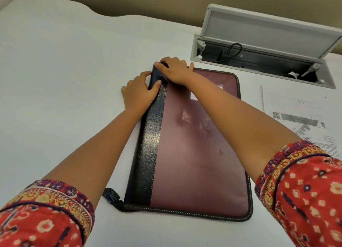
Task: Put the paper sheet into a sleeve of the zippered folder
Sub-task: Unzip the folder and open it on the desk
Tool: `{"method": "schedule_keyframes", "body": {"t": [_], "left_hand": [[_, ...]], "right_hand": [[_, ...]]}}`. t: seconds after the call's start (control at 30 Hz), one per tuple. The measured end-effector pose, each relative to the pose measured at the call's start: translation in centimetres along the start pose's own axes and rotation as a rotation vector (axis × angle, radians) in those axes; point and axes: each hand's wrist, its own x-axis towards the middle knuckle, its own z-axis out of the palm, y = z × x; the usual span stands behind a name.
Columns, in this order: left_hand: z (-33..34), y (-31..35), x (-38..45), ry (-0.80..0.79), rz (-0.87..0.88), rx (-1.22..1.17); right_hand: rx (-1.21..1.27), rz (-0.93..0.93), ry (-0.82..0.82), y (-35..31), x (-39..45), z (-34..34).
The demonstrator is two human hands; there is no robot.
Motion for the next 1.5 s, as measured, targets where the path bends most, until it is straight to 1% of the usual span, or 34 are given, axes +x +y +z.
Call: {"method": "schedule_keyframes", "body": {"t": [0.17,0.27,0.33,0.4,0.47,0.5,0.57,0.67,0.87,0.93,1.03,1.07,1.2,1.3,1.37,1.43,1.5], "left_hand": [[0.1,-0.2,0.0,-0.007,0.017,0.028],[0.2,-0.1,-0.1,0.006,-0.001,-0.004],[0.1,-0.1,0.0,0.009,-0.007,-0.016],[0.0,-0.1,-0.1,0.001,-0.003,-0.016],[-0.1,0.1,-0.2,-0.008,0.005,-0.013],[-0.2,0.2,-0.2,-0.013,0.003,-0.012],[-0.3,0.2,-0.3,-0.018,-0.005,-0.012],[-0.3,0.2,-0.2,-0.027,0.006,-0.001],[-0.2,0.0,-0.2,-0.064,0.007,0.067],[-0.1,0.0,-0.2,-0.063,0.006,0.069],[0.0,0.0,-0.2,-0.055,0.014,0.070],[0.0,0.0,-0.2,-0.050,0.016,0.073],[0.1,0.0,-0.1,-0.040,0.014,0.076],[0.1,0.0,-0.1,-0.039,0.012,0.084],[0.1,-0.1,-0.1,-0.038,0.005,0.083],[0.1,-0.1,0.0,-0.034,-0.001,0.078],[0.1,-0.1,-0.1,-0.033,0.000,0.070]], "right_hand": [[0.071,0.026,-0.016,-1.5,0.8,0.1],[0.088,0.031,-0.008,-2.1,1.3,0.1],[0.125,0.068,-0.013,-2.0,2.0,0.0],[0.290,0.127,-0.012,-1.7,2.7,0.0],[0.465,0.200,0.062,-1.4,3.4,-0.1],[0.476,0.227,0.098,-1.4,3.5,-0.1],[0.393,0.237,0.110,-1.7,3.2,-0.1],[0.226,0.253,0.072,-2.1,2.7,-0.4],[0.245,0.182,-0.070,-2.1,2.4,-1.9],[0.226,0.196,-0.048,-1.8,2.8,-1.5],[0.029,0.184,0.026,-1.7,2.8,-1.0],[0.006,0.177,0.049,-1.8,3.0,-1.0],[0.059,0.148,-0.004,-1.8,3.8,-1.0],[0.072,0.136,-0.008,-1.6,3.9,-1.5],[0.075,0.086,-0.053,-1.5,3.9,-2.0],[0.041,0.042,-0.104,-1.4,3.7,-2.2],[-0.012,-0.019,-0.123,-0.7,3.7,-2.3]]}}
